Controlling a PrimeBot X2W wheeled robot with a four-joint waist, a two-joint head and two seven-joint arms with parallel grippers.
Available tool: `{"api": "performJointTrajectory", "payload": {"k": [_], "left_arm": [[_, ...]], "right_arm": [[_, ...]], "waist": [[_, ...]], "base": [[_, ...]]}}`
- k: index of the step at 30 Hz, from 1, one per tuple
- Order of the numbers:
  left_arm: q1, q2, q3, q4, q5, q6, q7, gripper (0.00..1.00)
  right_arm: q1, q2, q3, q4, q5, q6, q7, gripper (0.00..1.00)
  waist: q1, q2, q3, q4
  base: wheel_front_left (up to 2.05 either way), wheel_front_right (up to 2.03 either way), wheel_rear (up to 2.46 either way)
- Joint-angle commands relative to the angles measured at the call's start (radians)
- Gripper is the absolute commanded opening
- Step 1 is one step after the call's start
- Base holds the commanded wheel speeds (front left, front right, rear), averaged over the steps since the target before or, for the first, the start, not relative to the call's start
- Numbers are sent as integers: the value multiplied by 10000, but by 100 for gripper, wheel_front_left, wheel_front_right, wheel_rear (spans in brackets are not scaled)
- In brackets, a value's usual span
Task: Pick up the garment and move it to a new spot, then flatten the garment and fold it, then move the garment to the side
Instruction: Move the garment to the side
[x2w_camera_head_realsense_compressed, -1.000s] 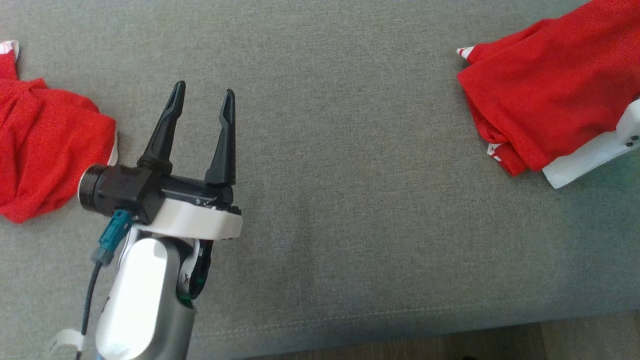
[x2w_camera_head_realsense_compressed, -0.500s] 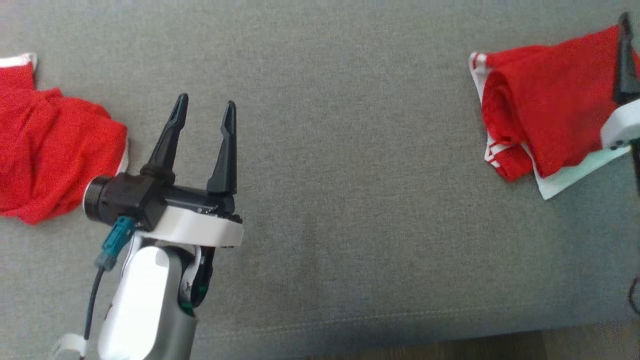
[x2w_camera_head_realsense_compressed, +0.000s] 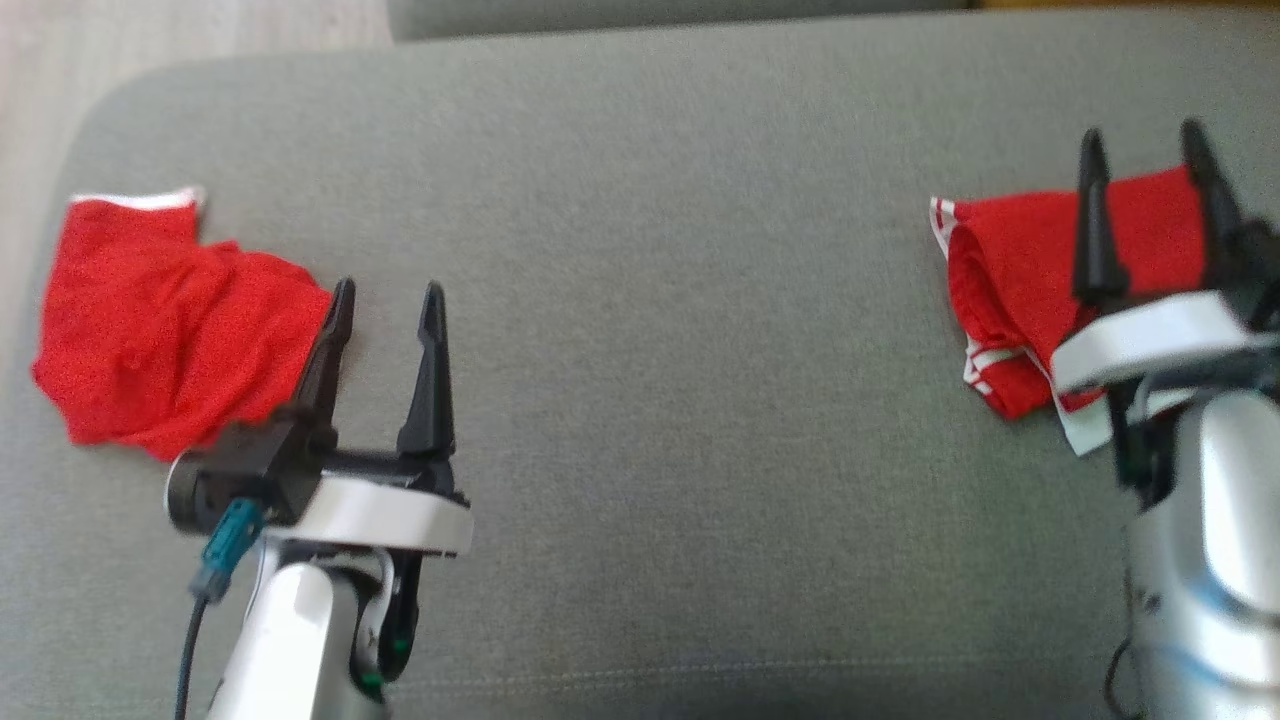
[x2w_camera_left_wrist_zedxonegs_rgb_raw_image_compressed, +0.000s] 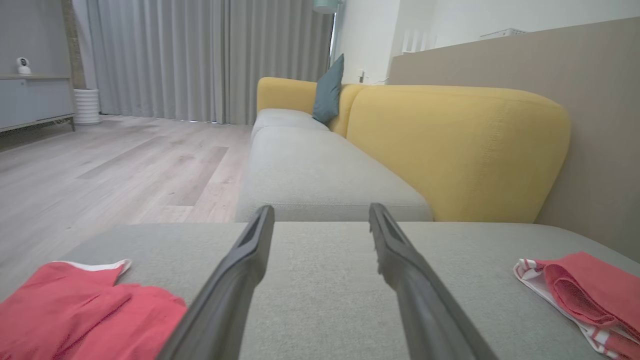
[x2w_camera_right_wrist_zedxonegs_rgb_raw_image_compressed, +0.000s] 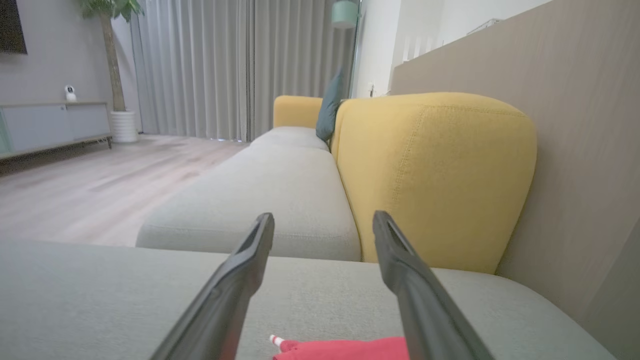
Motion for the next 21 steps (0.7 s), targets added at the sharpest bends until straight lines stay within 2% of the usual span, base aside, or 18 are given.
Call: {"api": "performJointTrajectory", "payload": {"k": [1,6,11,21], "left_arm": [[-160,76,399,-379,-63,68,-51,100],[340,76,600,-388,-100,179,-51,100],[817,76,489,-346,-148,236,-51,100],[1217,76,224,-131,-212,314,-51,100]], "right_arm": [[-72,80,217,-425,93,65,-121,100],[809,386,416,-767,677,65,-544,100],[1783,407,1057,-682,1894,65,-1001,100],[3186,410,1674,-258,2654,65,-1604,100]], "waist": [[0,0,-328,212],[0,0,-812,428],[0,0,-1107,555],[0,0,-1355,683]], "base": [[0,0,0],[0,0,0],[0,0,0],[0,0,0]]}}
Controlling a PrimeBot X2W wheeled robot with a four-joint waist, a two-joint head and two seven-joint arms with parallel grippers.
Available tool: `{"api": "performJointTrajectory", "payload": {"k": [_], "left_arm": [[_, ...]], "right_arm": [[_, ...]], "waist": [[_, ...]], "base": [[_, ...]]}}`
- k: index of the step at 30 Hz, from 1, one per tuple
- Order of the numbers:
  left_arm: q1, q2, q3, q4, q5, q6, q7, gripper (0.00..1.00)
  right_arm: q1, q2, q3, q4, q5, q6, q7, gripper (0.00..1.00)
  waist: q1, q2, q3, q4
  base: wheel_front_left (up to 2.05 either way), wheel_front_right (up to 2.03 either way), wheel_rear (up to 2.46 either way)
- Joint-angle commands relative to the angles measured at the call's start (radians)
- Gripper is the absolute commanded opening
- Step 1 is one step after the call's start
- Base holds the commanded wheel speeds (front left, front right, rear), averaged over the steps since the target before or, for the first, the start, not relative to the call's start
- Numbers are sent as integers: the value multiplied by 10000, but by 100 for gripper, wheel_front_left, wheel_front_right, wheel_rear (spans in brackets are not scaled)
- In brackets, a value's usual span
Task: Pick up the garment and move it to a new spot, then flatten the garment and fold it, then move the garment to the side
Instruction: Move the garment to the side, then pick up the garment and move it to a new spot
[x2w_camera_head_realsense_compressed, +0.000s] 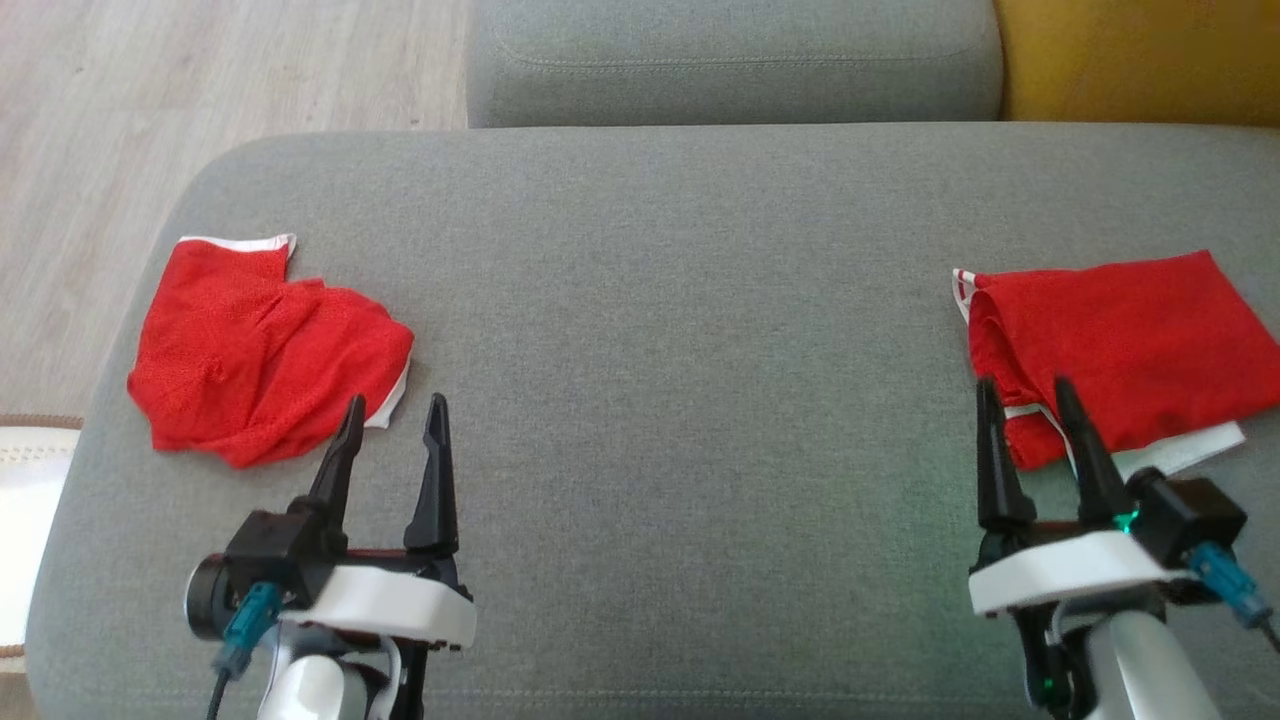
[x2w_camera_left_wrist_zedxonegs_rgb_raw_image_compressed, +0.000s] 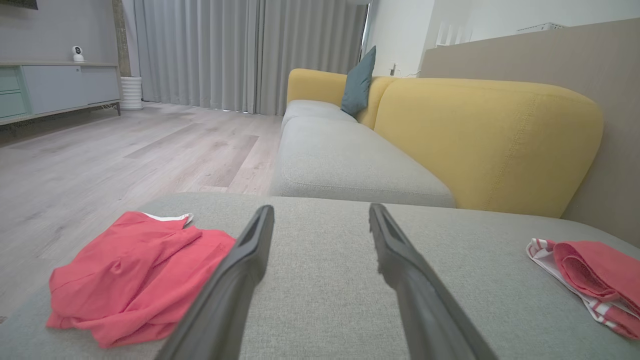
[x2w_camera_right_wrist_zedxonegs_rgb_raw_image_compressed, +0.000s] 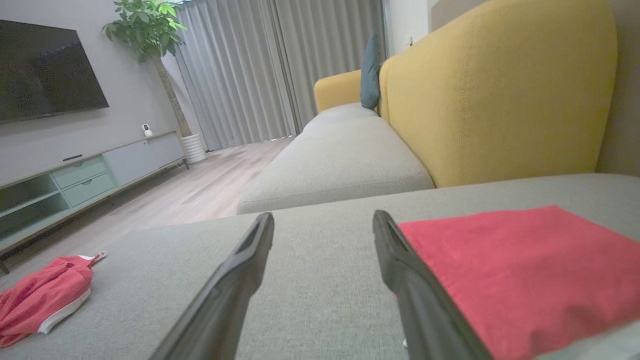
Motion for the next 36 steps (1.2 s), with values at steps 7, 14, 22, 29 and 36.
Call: {"api": "performJointTrajectory", "payload": {"k": [7,14,22,29,36], "left_arm": [[-238,62,227,-379,-112,116,-51,100],[-233,62,212,-451,-166,158,-51,100],[-270,62,179,-423,-180,149,-51,100],[-378,62,452,-288,-110,170,-51,100],[-360,62,546,-285,-78,154,-51,100]], "right_arm": [[-17,-17,492,-310,226,65,-216,100],[32,-17,580,-542,251,65,-221,100],[77,-17,553,-604,293,65,-222,100],[142,-17,623,-543,304,65,-223,100],[201,-17,948,-539,393,65,-223,100]], "waist": [[0,0,-36,-177],[0,0,-1,-259],[0,0,61,-201],[0,0,26,333],[0,0,-81,1508]], "base": [[0,0,0],[0,0,0],[0,0,0],[0,0,0],[0,0,0]]}}
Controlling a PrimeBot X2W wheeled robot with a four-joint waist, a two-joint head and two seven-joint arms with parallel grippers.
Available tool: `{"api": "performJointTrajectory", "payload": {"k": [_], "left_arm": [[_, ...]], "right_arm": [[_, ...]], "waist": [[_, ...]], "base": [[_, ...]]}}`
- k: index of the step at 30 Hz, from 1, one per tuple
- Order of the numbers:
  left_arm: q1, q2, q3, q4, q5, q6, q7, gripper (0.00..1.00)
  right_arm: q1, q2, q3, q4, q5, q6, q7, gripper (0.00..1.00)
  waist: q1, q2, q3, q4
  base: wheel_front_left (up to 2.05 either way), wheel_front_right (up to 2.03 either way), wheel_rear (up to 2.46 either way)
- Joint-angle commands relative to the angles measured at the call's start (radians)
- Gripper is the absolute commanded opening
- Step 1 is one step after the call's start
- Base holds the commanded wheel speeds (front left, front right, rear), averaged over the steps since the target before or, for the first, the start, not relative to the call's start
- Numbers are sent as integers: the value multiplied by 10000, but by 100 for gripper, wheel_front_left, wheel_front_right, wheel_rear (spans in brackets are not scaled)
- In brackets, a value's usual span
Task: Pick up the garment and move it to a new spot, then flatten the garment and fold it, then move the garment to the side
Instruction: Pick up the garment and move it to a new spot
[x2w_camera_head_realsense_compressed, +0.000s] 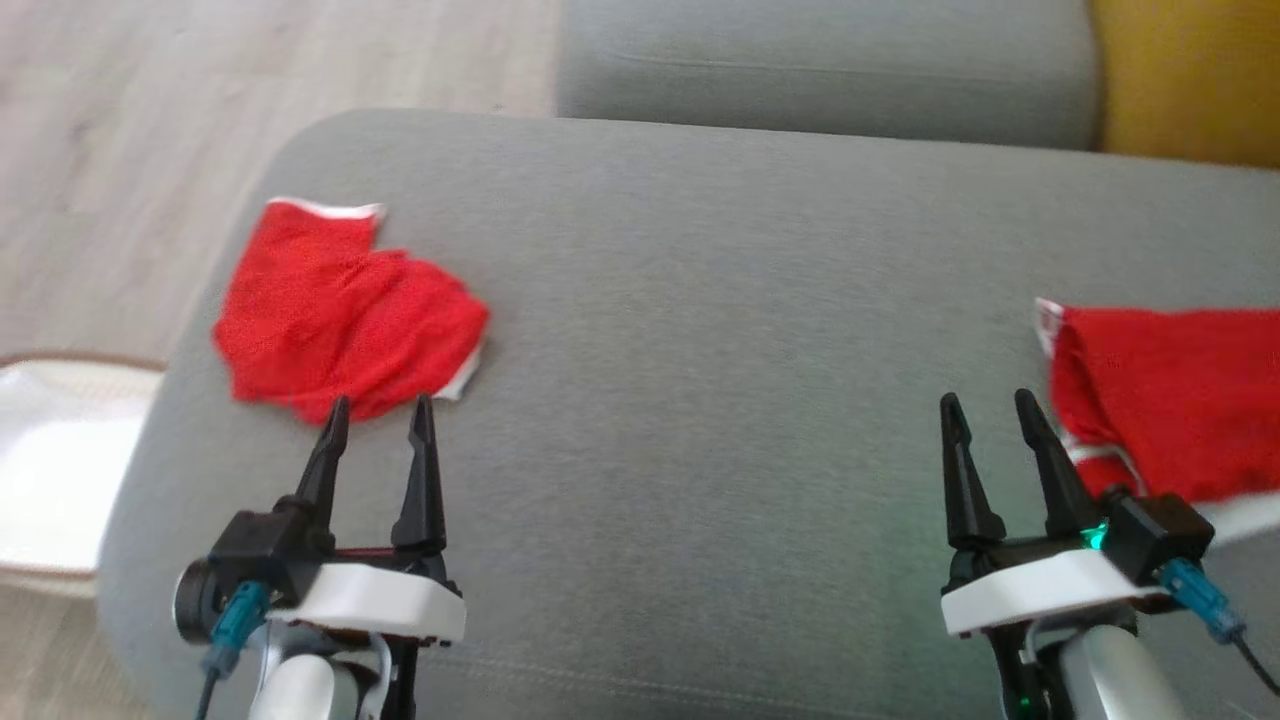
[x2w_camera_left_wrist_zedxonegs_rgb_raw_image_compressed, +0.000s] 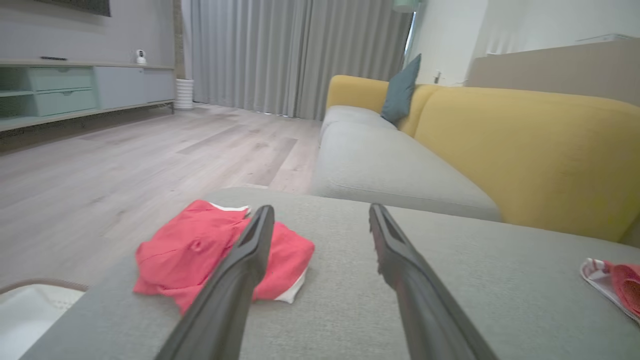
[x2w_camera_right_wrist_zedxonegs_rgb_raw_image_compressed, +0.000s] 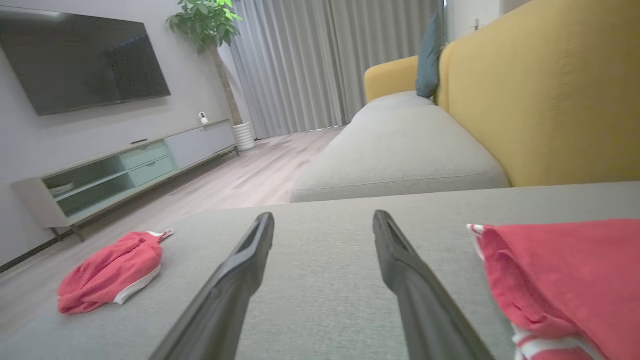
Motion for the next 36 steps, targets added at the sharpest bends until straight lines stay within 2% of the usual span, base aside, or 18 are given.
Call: {"api": "performJointTrajectory", "payload": {"k": [1,9,17,24,31,36], "left_arm": [[-373,60,405,-327,34,27,-51,100],[-191,60,510,-315,109,12,-51,100],[-41,60,564,-288,153,-28,-51,100],[-3,60,695,-308,176,-51,-51,100],[-183,62,1134,-265,144,-190,-51,100],[-943,503,1694,-165,203,-555,-51,100]], "right_arm": [[-197,-18,330,-310,89,65,-110,100],[-57,-18,499,-213,193,65,-110,100],[13,-18,630,-121,308,65,-110,100],[34,-18,708,-86,347,65,-110,100],[-106,-18,679,-93,273,65,-110,100],[-429,-18,397,-192,-11,65,-110,100]], "waist": [[0,0,-84,500],[0,0,-247,1952],[0,0,-335,2726],[0,0,-320,2882],[0,0,-57,2611],[0,0,539,2211]], "base": [[0,0,0],[0,0,0],[0,0,0],[0,0,0],[0,0,0],[0,0,0]]}}
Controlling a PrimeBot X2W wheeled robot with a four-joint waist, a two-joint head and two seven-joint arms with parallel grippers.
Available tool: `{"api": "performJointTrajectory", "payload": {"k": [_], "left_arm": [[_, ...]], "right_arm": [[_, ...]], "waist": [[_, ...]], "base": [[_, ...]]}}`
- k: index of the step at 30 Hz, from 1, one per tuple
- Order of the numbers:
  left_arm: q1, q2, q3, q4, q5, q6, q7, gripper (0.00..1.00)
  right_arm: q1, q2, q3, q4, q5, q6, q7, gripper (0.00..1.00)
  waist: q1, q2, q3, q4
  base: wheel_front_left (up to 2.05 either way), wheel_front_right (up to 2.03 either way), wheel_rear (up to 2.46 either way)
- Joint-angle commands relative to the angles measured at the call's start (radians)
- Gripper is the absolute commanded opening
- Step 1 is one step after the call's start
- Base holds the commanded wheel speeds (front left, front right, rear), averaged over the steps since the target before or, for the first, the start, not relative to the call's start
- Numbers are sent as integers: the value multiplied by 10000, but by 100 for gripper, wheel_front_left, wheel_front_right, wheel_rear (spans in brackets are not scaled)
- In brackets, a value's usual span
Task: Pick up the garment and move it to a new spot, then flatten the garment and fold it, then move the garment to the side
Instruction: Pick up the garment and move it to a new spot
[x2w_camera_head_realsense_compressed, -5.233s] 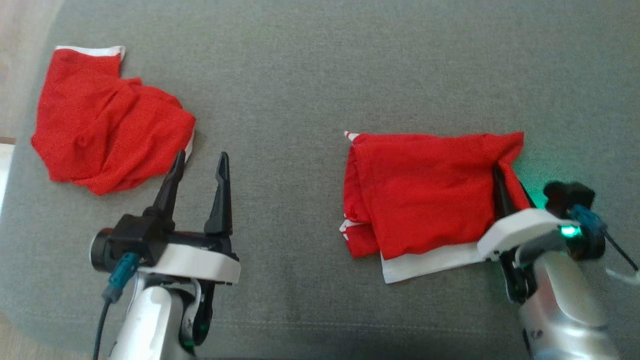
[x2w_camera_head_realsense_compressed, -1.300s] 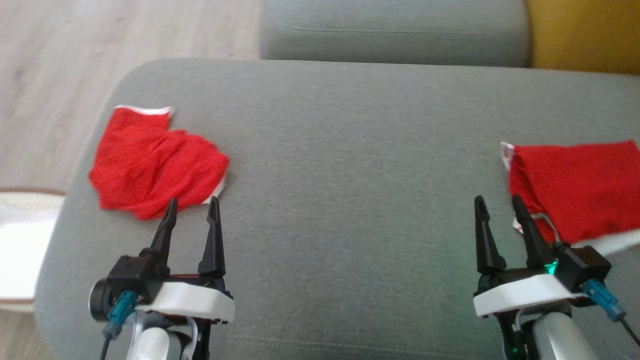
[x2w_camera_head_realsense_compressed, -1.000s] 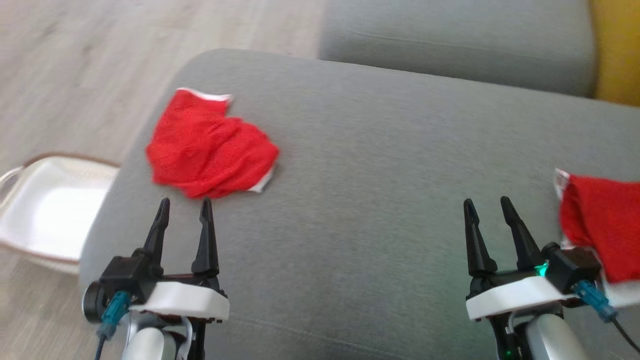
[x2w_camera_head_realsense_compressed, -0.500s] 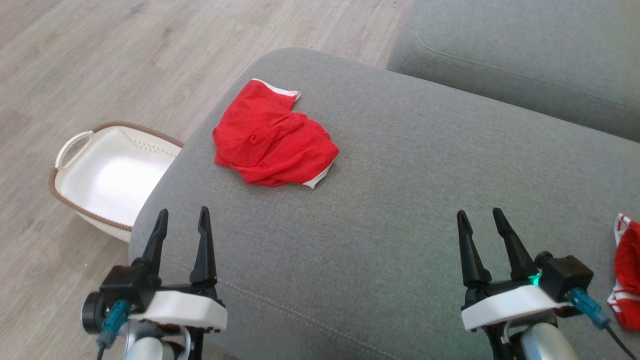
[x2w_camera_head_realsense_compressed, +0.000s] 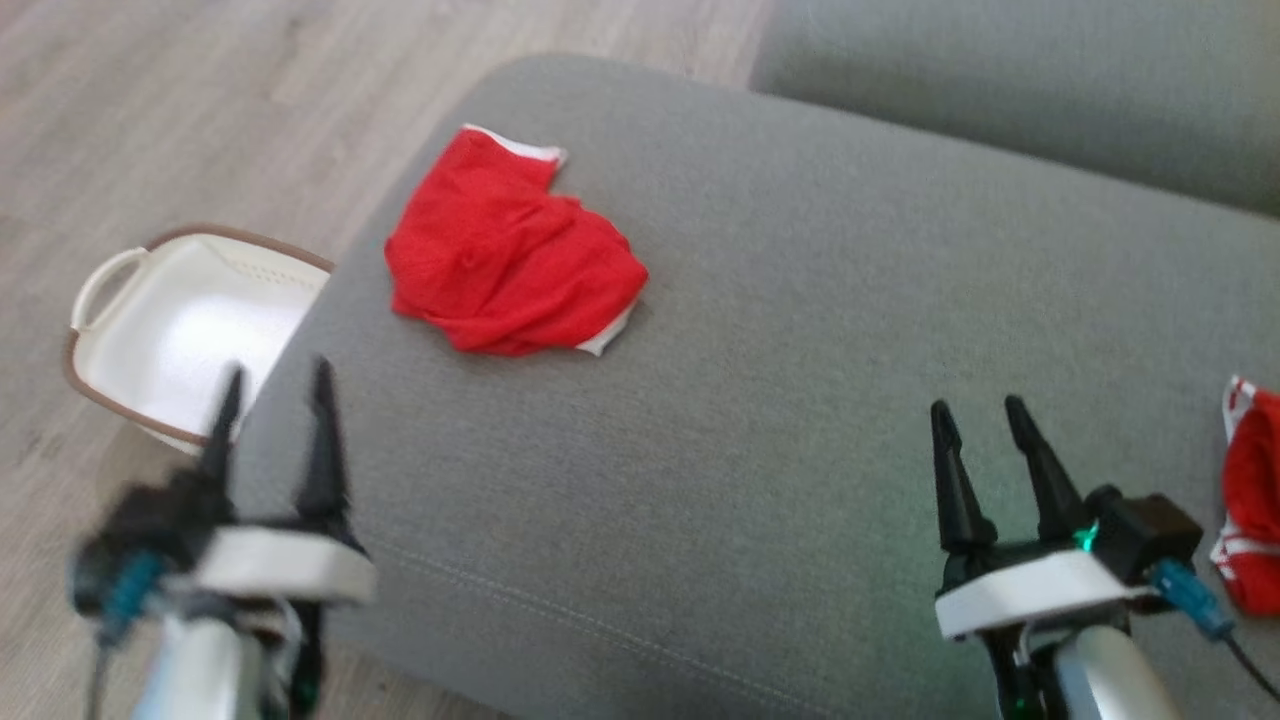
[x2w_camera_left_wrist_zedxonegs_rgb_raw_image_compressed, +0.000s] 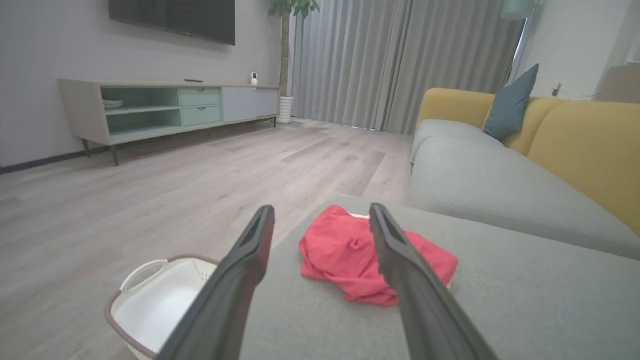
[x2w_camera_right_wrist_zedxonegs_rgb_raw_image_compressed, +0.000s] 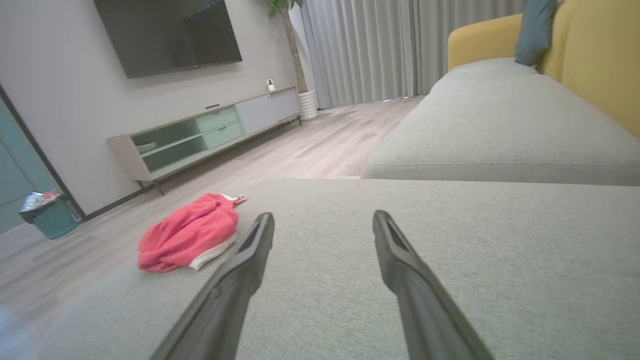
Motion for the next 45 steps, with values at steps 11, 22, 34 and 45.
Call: {"api": "performJointTrajectory", "payload": {"k": [11,22,34,45], "left_arm": [[-4383,2275,601,1634,-629,-1238,2145,100],[-7744,3966,-1659,4597,-3274,-1493,4820,100],[-9023,5459,-4488,6369,-5669,-1496,6576,100],[-9301,5558,-5860,7187,-6861,-1497,6646,0]], "right_arm": [[-2003,-24,-931,-1357,-1464,65,496,100],[-2819,-24,-1064,-2885,-1804,65,1112,100],[-2771,-24,-1074,-3471,-1666,65,1303,100],[-2788,-24,-1185,-3728,-1689,65,1352,100]], "waist": [[0,0,2277,-1217],[0,0,3949,-2225],[0,0,4567,-3073],[0,0,4675,-3192]], "base": [[0,0,0],[0,0,0],[0,0,0],[0,0,0]]}}
